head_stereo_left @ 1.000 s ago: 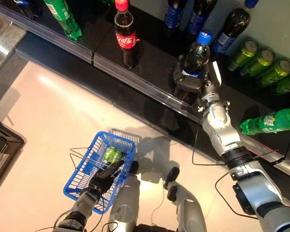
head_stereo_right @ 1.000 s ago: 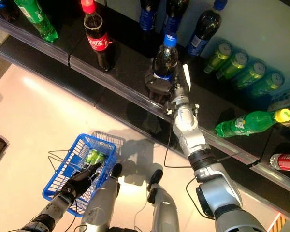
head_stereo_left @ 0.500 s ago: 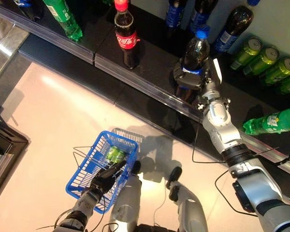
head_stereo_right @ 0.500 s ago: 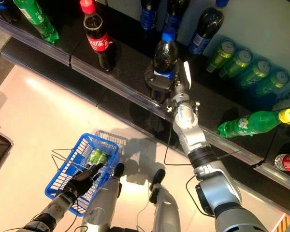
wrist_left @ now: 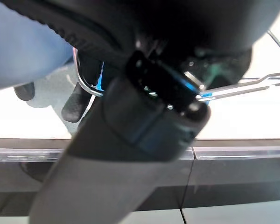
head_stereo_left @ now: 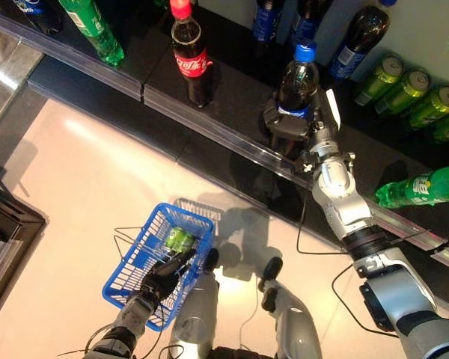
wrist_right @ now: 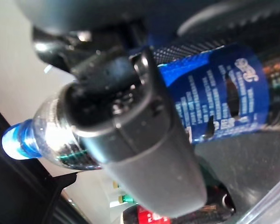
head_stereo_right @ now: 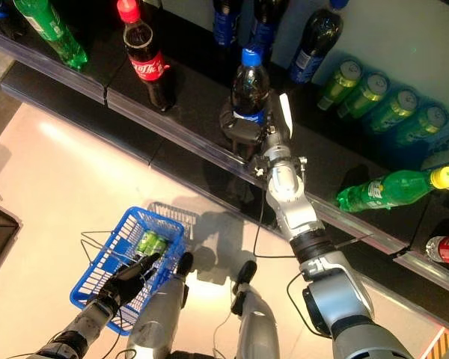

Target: Pick up the drink and place into the basket.

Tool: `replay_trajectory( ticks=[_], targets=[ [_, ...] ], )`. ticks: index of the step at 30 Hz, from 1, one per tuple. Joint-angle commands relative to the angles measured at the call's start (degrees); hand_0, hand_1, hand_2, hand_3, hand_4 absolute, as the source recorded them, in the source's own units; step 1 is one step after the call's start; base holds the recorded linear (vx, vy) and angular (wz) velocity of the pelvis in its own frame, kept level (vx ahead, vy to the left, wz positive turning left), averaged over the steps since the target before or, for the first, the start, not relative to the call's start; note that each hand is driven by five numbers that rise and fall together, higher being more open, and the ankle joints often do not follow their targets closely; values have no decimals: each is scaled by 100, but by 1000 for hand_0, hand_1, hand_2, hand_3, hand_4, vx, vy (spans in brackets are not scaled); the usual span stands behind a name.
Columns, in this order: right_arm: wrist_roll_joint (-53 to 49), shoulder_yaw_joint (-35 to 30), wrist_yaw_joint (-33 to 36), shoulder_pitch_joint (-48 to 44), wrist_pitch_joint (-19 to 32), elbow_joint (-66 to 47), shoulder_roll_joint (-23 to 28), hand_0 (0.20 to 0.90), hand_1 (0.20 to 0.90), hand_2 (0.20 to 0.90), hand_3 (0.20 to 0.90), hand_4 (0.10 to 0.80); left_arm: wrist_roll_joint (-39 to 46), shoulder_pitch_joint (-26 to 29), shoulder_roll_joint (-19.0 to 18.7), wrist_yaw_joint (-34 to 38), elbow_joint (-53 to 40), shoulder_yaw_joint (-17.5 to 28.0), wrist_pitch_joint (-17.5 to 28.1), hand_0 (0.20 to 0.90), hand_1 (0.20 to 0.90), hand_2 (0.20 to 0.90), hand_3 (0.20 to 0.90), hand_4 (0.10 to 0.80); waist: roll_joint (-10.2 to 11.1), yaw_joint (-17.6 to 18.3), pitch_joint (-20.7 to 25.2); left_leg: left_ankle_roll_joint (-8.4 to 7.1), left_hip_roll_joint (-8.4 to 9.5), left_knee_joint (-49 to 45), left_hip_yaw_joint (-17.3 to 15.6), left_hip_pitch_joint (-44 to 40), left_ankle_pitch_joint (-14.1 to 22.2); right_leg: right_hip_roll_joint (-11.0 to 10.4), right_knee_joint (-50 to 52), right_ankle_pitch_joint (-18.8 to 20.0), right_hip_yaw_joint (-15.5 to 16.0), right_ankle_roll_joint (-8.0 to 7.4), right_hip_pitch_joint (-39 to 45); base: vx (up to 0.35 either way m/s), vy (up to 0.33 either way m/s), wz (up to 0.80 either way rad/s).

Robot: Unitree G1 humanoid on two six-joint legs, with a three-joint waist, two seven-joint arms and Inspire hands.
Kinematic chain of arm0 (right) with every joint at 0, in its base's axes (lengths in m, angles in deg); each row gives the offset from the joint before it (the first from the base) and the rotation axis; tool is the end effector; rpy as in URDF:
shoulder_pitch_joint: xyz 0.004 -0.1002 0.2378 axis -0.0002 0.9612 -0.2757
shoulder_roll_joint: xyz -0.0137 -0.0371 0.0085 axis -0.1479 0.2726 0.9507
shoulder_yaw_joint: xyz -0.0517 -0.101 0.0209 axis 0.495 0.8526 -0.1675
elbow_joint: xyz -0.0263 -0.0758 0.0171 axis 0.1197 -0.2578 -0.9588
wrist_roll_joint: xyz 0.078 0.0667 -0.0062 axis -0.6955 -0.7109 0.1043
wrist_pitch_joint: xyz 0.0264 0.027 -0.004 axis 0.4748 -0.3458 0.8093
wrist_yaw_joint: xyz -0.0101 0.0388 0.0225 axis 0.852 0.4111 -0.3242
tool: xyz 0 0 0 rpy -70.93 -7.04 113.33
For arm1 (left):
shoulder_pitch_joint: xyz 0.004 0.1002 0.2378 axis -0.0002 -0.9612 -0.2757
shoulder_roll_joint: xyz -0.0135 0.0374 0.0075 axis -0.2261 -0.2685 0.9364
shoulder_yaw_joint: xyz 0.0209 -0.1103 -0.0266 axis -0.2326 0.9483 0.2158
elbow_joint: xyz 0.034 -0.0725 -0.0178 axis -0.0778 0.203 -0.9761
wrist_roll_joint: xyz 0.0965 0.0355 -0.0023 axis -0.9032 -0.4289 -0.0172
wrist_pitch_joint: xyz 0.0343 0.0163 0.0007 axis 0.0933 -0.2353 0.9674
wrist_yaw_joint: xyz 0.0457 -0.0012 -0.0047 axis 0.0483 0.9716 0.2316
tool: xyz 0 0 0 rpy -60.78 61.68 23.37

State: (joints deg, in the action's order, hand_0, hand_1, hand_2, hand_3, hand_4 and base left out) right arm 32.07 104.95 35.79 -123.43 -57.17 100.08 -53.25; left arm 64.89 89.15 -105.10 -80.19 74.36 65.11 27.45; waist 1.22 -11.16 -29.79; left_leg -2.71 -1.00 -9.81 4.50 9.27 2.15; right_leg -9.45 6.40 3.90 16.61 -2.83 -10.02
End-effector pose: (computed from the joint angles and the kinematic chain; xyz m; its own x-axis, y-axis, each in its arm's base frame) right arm 0.3310 -0.1543 0.1497 0.9205 0.0952 0.3789 -0.0382 0.9871 -0.1554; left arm 0.1738 0.2386 -0.0885 0.8169 -0.0849 -0.5705 -0.3571 0.7023 -0.6159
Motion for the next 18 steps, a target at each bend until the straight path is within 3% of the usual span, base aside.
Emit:
replay_trajectory(
  ticks=[1, 3, 7, 18],
  targets=[
    [143, -151, -112, -103, 648, -1428, 129, 300, 300, 300, 200, 100, -98, -466, 238, -515, -488, -103, 242, 300, 300, 300, 200, 100, -41, 194, 1097, 18, -121, 915, -289, -95, -638, -59, -203, -228, -193, -177, 555, 182, 56, -11],
    [210, -147, -157, 205, 688, -1574, 70, 300, 300, 300, 200, 100, -205, -589, 292, -572, -474, -11, 248, 300, 300, 300, 200, 100, -19, 235, 1398, -66, -205, 1366, -455, -349, -845, -38, -548, -62, -131, -249, 798, 155, 49, -10],
    [320, -193, -205, 489, 749, -1766, 45, 300, 300, 300, 200, 100, -335, -663, 362, -552, -432, 46, 263, 300, 300, 300, 200, 100, 2, 290, 1699, -119, -228, 1481, -560, -439, -885, -25, -857, 71, -38, -289, 1028, 85, 22, -1],
    [-123, -228, -897, 1208, 598, -2464, 112, 300, 300, 300, 200, 100, -404, -930, 337, -601, -114, 481, 235, 300, 300, 300, 200, 100, 49, 393, 2445, -78, -268, 1481, -857, -1017, -597, -99, -1087, 102, -15, -330, 1428, 117, 34, -4]
  ],
)
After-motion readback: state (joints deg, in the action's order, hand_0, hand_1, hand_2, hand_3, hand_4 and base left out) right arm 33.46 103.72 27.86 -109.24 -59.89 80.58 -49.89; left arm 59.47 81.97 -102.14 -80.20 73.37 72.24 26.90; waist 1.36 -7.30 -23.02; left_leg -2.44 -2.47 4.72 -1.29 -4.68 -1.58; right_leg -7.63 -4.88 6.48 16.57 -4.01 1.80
